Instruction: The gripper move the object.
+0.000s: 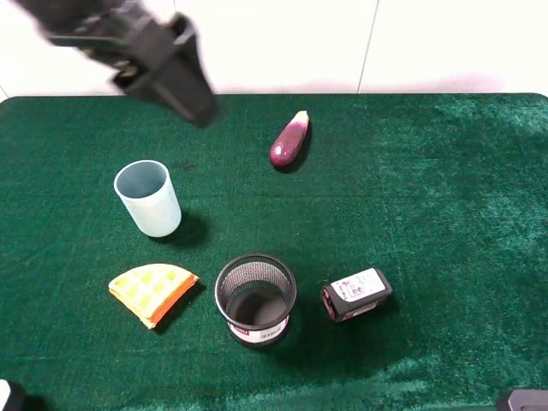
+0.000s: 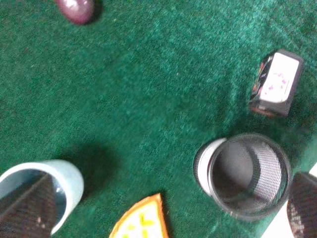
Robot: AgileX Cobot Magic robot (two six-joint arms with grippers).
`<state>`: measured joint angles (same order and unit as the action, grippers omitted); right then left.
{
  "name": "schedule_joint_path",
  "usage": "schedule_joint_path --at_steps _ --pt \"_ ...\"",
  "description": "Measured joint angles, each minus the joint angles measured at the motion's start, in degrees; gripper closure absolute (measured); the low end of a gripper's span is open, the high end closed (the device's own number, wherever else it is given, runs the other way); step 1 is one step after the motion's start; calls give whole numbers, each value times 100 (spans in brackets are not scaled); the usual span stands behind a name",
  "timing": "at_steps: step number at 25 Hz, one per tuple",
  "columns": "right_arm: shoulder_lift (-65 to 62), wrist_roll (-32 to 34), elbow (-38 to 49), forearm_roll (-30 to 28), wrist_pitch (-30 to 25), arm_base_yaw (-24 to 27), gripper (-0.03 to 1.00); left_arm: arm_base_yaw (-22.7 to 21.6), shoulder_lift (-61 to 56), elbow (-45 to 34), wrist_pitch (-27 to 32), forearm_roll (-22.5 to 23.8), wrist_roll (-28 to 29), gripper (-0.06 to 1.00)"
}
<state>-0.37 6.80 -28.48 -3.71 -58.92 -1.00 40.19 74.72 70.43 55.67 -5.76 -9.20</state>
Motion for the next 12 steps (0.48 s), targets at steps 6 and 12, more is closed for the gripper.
schedule_joint_path --at_steps 6,12 --pt "0 0 0 0 0 0 27 -303 -1127 -856 -12 0 -41 0" --pt "0 0 0 6 0 0 27 -606 -2476 -1587 -12 0 -41 0"
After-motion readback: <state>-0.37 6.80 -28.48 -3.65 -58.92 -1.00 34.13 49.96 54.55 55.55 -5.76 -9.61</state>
